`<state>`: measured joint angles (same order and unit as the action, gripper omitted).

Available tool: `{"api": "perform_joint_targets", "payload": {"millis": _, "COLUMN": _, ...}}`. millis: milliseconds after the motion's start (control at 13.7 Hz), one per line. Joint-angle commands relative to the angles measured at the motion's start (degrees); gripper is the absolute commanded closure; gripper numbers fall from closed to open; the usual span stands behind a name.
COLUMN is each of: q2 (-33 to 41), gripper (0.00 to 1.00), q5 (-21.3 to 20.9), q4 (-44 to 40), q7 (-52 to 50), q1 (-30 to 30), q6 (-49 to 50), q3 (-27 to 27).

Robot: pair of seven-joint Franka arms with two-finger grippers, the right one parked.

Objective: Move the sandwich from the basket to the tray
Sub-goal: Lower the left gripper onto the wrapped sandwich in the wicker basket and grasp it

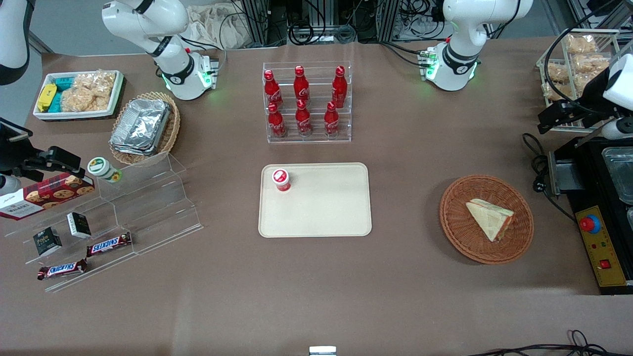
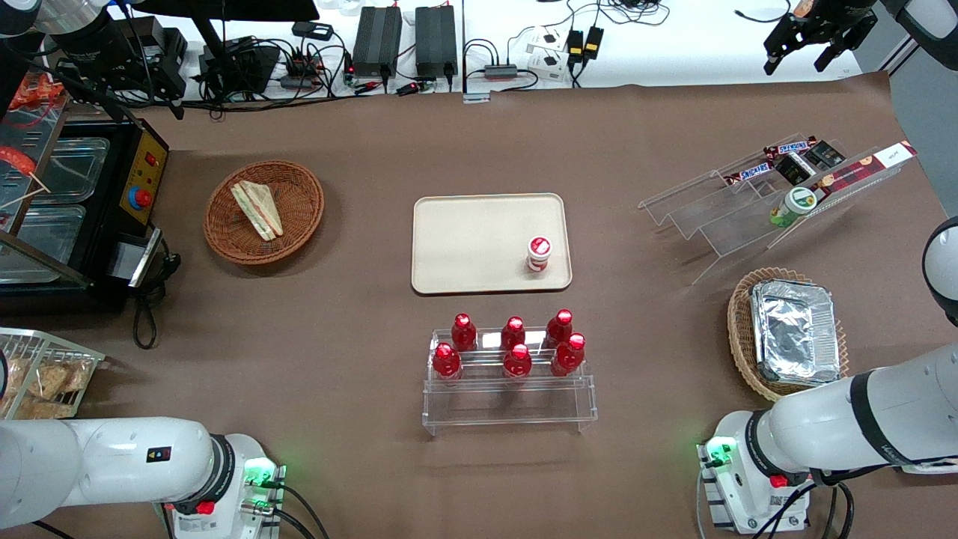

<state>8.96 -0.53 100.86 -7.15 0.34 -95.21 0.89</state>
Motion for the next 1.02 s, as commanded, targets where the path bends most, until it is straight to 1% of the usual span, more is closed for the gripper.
{"api": "perform_joint_targets", "payload": {"millis": 0, "q2": 0.18, "gripper": 0.00, "q5": -1.06, "q4": -1.37, "q7": 0.99, "q1": -0.34, "q6": 1.68, "q3": -0.18}}
{"api": "perform_joint_targets", "payload": {"millis": 146, "q2": -0.95, "gripper": 0.00, "q5": -0.62, "q4": -1.90, "q7": 0.91, "q1": -0.16, "q6": 1.87, "q3": -0.36}}
{"api": "perform_joint_targets", "payload": {"millis": 293, "q2": -3.93, "gripper": 0.00, "q5": -0.27, "q4": -1.72, "q7": -0.06, "q1": 0.98, "q6": 1.34, "q3": -0.36}}
{"api": "perform_joint_targets", "payload": {"millis": 366, "q2": -6.12, "gripper": 0.00, "q5": 0.95, "q4": -1.72, "q7": -0.06, "q1": 2.55, "q6": 0.47, "q3": -0.36}}
{"api": "perform_joint_targets", "payload": {"millis": 439, "q2": -8.67, "gripper": 0.00, "q5": 2.88, "q4": -1.72, "q7": 0.03, "q1": 4.13, "q6": -2.15, "q3": -0.36}}
{"api": "perform_joint_targets", "payload": {"millis": 512, "q2": -10.70, "gripper": 0.00, "q5": 3.77, "q4": -1.55, "q7": 0.03, "q1": 5.01, "q6": -4.44, "q3": -0.36}}
{"api": "perform_joint_targets", "payload": {"millis": 659, "q2": -15.53, "gripper": 0.00, "q5": 4.30, "q4": -1.20, "q7": -0.06, "q1": 5.29, "q6": -8.57, "q3": -0.36}}
{"api": "perform_joint_targets", "payload": {"millis": 805, "q2": -18.96, "gripper": 0.00, "q5": 6.93, "q4": 1.17, "q7": 0.03, "q1": 7.38, "q6": -14.97, "q3": -0.36}}
{"api": "perform_joint_targets", "payload": {"millis": 951, "q2": -22.21, "gripper": 0.00, "q5": 9.56, "q4": 3.19, "q7": 0.03, "q1": 7.66, "q6": -20.69, "q3": -0.36}}
